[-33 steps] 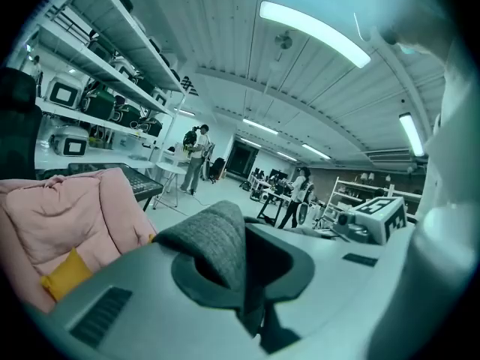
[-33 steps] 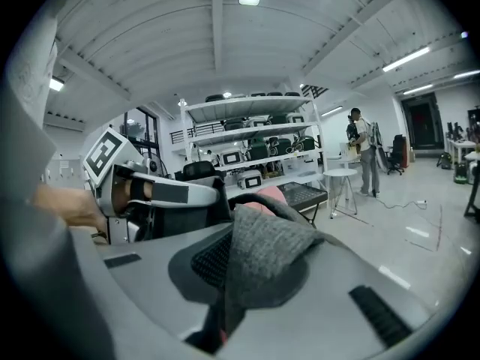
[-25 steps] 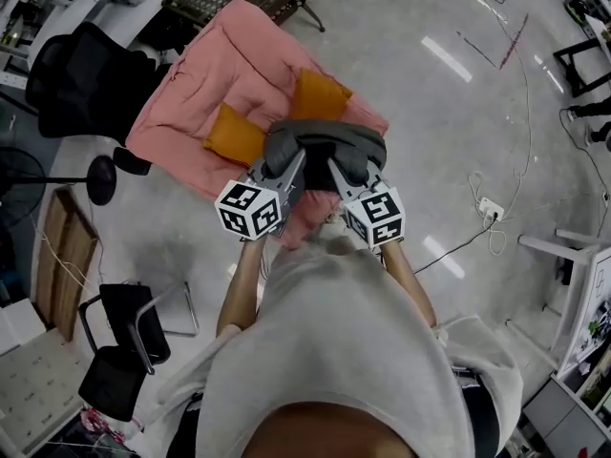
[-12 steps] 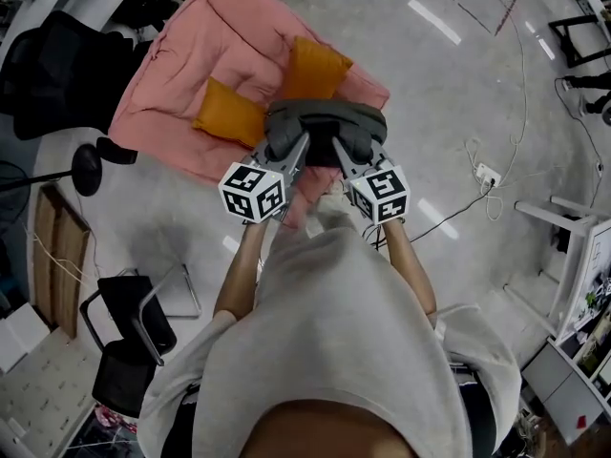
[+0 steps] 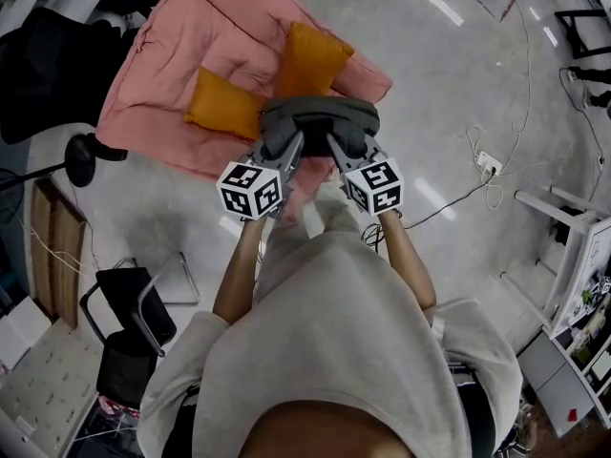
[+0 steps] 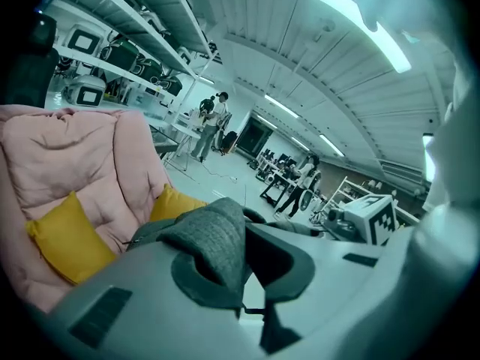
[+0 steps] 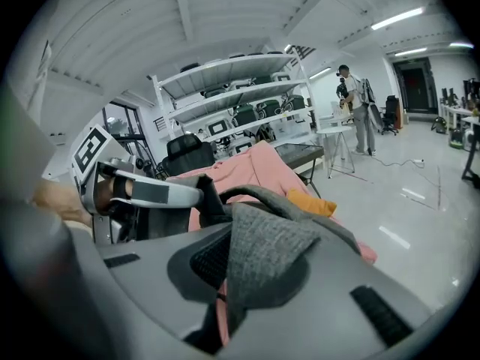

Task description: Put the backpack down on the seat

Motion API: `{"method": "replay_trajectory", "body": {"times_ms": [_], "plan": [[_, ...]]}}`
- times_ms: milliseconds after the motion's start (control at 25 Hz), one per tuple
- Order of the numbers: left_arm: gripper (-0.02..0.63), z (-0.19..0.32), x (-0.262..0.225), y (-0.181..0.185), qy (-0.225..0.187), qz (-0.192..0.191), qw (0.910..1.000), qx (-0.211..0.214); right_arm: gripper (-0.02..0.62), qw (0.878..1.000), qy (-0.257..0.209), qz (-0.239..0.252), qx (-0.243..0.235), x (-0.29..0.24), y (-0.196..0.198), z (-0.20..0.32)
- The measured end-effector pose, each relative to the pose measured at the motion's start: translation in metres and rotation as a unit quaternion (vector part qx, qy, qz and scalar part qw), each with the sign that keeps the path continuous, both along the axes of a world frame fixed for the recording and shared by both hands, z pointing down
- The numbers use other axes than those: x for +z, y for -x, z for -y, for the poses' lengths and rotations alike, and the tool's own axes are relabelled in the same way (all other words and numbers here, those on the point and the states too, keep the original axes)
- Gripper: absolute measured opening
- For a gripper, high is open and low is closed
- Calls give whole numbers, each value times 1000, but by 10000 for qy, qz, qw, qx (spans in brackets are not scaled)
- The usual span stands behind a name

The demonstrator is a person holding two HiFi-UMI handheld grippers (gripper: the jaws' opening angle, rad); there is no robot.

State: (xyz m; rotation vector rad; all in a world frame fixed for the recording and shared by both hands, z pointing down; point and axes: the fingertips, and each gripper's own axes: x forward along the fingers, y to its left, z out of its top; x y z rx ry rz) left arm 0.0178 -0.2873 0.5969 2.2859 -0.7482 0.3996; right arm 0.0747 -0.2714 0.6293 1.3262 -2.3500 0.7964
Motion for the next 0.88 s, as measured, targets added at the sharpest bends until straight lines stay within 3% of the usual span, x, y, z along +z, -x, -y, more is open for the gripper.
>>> {"method": "replay_trajectory", "body": {"times_ms": [880], "plan": [[32, 75, 66, -10, 166, 384, 9991, -120, 26, 9988, 219, -186, -387, 64, -10, 86]]}}
